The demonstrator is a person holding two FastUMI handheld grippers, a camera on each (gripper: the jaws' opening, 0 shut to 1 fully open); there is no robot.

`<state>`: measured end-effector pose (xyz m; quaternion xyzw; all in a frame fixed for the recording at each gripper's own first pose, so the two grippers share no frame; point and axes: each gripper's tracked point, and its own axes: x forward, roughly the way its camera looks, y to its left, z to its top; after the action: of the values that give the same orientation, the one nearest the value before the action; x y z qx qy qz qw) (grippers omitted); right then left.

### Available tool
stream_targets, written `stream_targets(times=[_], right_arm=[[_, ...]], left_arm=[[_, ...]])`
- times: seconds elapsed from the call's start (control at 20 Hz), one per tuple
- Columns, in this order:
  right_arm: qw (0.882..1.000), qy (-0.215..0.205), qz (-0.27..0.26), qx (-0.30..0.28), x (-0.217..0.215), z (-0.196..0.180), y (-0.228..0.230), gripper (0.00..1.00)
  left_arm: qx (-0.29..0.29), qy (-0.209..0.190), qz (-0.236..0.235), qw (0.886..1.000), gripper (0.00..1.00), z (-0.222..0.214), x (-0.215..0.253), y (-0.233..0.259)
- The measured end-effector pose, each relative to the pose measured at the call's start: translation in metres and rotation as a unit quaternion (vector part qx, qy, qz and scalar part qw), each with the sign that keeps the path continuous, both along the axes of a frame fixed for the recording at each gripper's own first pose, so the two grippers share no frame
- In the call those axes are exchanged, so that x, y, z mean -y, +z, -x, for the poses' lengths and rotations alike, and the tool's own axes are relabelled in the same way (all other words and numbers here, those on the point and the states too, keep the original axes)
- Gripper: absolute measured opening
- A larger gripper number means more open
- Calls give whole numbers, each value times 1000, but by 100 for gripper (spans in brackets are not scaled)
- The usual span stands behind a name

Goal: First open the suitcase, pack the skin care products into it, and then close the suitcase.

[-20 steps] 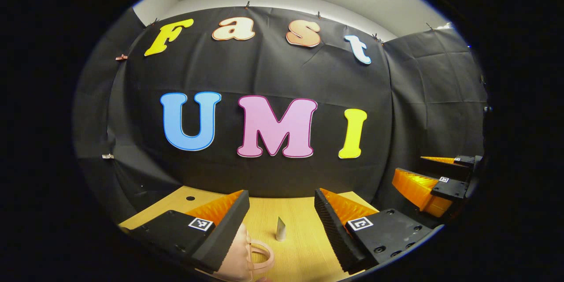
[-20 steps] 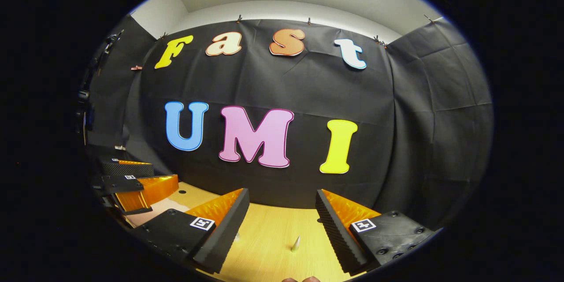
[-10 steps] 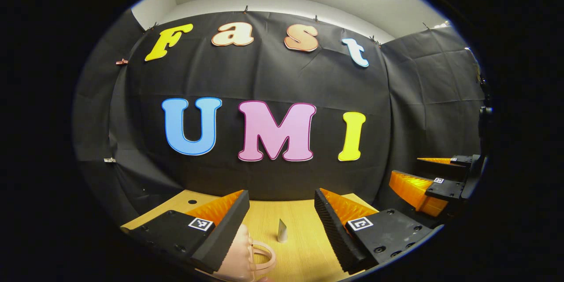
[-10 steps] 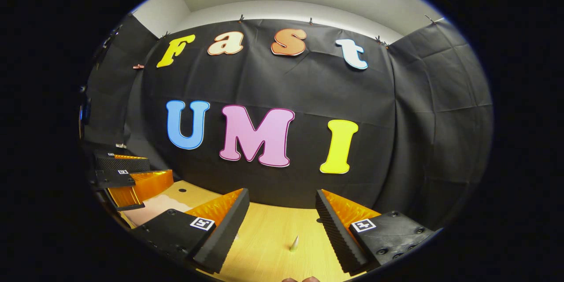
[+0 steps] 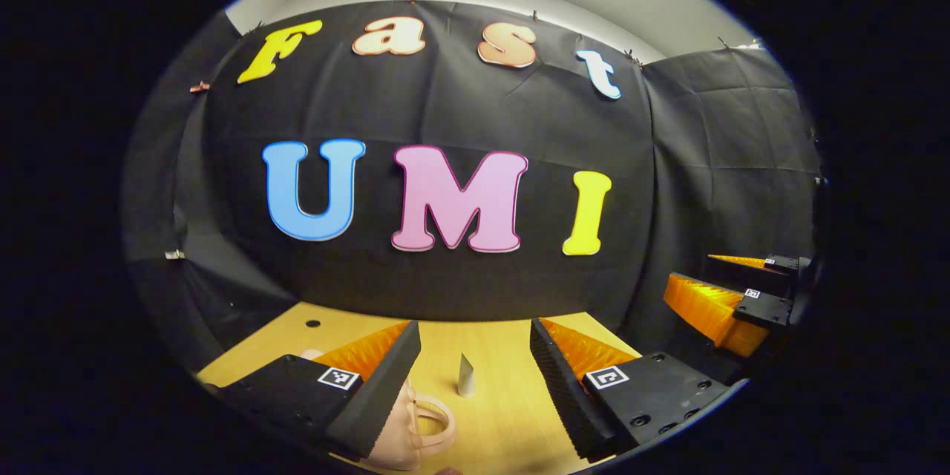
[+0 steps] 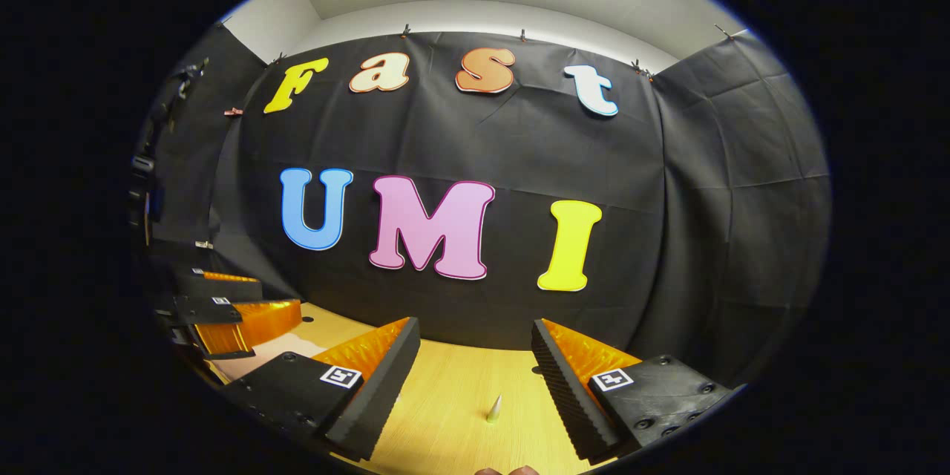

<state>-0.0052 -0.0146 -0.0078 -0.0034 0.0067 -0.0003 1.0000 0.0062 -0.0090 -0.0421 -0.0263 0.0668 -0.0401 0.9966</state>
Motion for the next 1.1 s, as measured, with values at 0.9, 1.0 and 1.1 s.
stream_targets(times=[0.9,1.0,1.1], right_arm=[[997,-40,-42,-43,60,29,-40,96],[997,-50,-40,-41,69,31,-39,96],[997,-58,-37,-40,78,34,-39,96]], left_arm=[[-464,-50,-39,884,95,-69,-8,-226],[-491,-50,-48,869,95,-72,-7,-242],[-515,-44,-49,855,95,-74,-9,-257]])
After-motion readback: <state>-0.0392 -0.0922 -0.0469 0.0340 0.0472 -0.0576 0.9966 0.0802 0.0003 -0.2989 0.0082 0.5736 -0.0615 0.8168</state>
